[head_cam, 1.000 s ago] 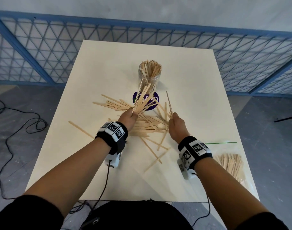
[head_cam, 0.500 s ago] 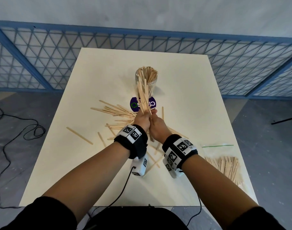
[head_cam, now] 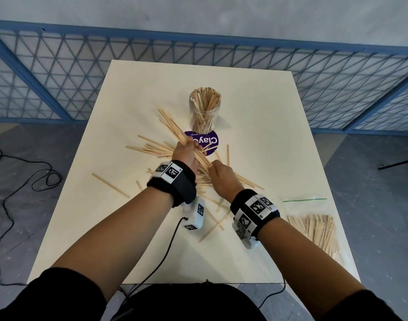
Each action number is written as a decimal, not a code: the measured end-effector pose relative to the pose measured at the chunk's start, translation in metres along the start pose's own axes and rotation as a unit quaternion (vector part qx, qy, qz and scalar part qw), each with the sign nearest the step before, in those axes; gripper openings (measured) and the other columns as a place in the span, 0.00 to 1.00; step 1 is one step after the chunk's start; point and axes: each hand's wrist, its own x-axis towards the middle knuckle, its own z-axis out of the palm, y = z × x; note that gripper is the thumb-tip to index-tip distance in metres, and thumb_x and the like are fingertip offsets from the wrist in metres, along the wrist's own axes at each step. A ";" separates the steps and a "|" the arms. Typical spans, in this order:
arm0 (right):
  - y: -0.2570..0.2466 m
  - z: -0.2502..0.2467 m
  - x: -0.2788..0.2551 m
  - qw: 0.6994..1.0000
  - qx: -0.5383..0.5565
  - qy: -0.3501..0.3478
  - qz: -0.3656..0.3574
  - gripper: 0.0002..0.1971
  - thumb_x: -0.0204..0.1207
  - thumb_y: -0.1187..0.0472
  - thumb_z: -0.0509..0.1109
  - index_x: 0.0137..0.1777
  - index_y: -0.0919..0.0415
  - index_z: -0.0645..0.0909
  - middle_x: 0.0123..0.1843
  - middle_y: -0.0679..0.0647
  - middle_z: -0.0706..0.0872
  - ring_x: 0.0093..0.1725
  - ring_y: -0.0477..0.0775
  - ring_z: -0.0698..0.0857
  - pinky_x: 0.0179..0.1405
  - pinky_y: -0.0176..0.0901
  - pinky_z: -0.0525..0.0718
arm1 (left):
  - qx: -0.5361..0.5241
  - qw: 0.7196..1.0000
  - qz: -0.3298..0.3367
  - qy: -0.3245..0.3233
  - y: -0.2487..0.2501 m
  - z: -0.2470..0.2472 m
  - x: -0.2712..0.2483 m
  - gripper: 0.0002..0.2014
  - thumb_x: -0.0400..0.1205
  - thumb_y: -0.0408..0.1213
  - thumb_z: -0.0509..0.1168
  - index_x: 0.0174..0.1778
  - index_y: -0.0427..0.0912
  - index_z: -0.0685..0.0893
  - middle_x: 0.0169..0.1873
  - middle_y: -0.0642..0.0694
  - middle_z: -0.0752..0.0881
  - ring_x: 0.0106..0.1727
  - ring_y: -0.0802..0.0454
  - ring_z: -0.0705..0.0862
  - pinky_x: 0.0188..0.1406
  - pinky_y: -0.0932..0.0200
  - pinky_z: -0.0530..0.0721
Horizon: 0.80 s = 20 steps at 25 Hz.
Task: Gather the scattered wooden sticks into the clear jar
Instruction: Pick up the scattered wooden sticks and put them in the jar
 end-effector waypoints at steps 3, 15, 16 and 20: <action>-0.003 0.002 -0.002 0.999 -0.011 -0.029 -0.011 0.15 0.85 0.58 0.51 0.39 0.63 0.71 0.31 0.52 0.74 0.31 0.51 0.72 0.37 0.44 0.69 | -0.029 0.997 -0.010 -0.064 0.004 0.000 -0.004 0.16 0.88 0.40 0.49 0.35 0.44 0.72 0.17 0.53 0.73 0.19 0.57 0.70 0.25 0.59 0.75; -0.050 -0.071 0.030 0.965 0.141 0.174 -0.135 0.20 0.84 0.65 0.52 0.76 0.63 0.62 0.51 0.49 0.79 0.34 0.49 0.80 0.32 0.31 0.79 | 0.284 0.924 -0.001 -0.257 -0.023 -0.015 -0.039 0.25 0.84 0.58 0.41 0.33 0.46 0.73 0.13 0.57 0.68 0.15 0.62 0.62 0.17 0.71 0.61; -0.050 -0.071 0.032 0.962 0.144 0.190 -0.130 0.17 0.84 0.65 0.52 0.71 0.63 0.68 0.42 0.48 0.79 0.30 0.48 0.78 0.28 0.33 0.77 | 0.285 0.918 -0.006 -0.276 -0.023 -0.015 -0.040 0.24 0.85 0.56 0.42 0.34 0.46 0.73 0.14 0.56 0.67 0.15 0.62 0.61 0.17 0.72 0.61; -0.045 -0.066 0.028 0.963 0.157 0.188 -0.109 0.11 0.82 0.67 0.53 0.43 0.63 0.76 0.28 0.50 0.75 0.26 0.50 0.72 0.27 0.41 0.71 | 0.309 0.894 0.008 -0.325 -0.021 -0.015 -0.038 0.18 0.87 0.49 0.45 0.38 0.44 0.71 0.23 0.51 0.65 0.15 0.62 0.63 0.17 0.70 0.66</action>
